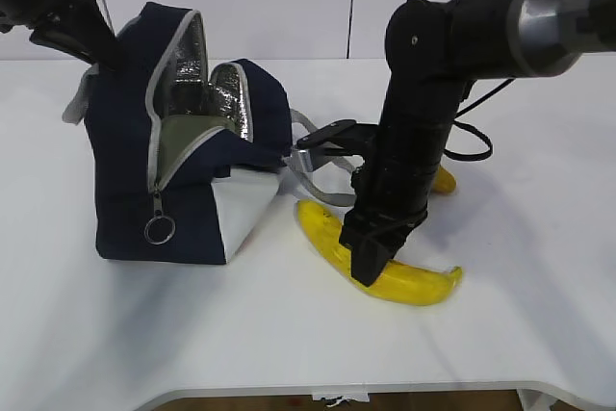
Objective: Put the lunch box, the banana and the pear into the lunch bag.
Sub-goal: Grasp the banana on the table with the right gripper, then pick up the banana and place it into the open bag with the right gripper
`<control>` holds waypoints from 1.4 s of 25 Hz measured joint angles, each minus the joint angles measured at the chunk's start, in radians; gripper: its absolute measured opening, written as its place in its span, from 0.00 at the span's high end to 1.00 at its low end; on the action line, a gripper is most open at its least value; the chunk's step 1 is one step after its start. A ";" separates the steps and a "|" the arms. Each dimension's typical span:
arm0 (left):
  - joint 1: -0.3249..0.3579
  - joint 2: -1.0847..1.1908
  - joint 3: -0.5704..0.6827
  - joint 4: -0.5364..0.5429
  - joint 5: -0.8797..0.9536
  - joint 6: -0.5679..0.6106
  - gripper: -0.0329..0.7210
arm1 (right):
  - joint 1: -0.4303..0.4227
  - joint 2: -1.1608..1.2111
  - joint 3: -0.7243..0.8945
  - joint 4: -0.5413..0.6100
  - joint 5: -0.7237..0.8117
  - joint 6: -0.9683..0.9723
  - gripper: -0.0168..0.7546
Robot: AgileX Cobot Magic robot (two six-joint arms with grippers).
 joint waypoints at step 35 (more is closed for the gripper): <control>0.000 0.000 0.000 -0.034 0.000 0.000 0.96 | 0.002 -0.377 -0.084 0.348 -0.131 0.273 0.62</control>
